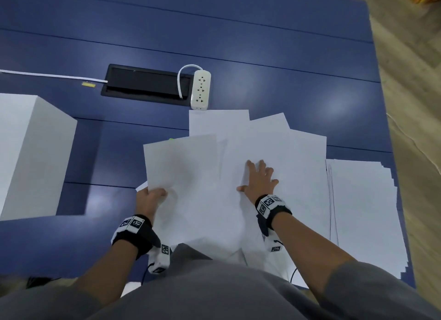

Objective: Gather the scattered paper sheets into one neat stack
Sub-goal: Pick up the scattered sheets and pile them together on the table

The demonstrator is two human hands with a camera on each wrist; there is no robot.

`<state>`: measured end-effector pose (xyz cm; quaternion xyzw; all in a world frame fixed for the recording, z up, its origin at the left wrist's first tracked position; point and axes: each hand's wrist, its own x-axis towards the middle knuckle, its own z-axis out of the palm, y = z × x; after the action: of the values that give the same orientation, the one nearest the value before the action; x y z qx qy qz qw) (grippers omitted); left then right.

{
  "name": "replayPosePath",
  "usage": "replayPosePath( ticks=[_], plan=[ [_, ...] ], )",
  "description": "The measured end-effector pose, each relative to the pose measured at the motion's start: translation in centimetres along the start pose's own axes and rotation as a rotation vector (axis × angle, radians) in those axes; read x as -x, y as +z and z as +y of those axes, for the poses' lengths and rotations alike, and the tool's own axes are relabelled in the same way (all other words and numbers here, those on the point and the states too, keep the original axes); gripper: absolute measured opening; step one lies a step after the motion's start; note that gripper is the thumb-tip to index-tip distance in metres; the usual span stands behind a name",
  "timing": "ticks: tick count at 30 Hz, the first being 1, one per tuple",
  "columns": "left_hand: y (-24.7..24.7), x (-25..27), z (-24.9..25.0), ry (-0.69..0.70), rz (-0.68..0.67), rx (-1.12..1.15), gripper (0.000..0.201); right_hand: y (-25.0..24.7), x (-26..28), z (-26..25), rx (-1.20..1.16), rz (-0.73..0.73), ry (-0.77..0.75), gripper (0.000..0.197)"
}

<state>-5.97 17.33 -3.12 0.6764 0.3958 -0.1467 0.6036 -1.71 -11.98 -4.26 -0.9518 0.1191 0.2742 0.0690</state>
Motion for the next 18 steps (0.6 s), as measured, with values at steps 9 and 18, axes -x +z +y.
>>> replayPosePath(
  ticks=[9,18],
  plan=[
    [-0.2,0.7,-0.4,-0.014,-0.033,-0.015,0.032,0.1,-1.0,-1.7,-0.355,0.066,0.155,0.084],
    [-0.9,0.3,-1.4,-0.025,-0.017,0.035,0.027,-2.7,-1.5,2.1,-0.792,0.107,0.099,0.031]
  ],
)
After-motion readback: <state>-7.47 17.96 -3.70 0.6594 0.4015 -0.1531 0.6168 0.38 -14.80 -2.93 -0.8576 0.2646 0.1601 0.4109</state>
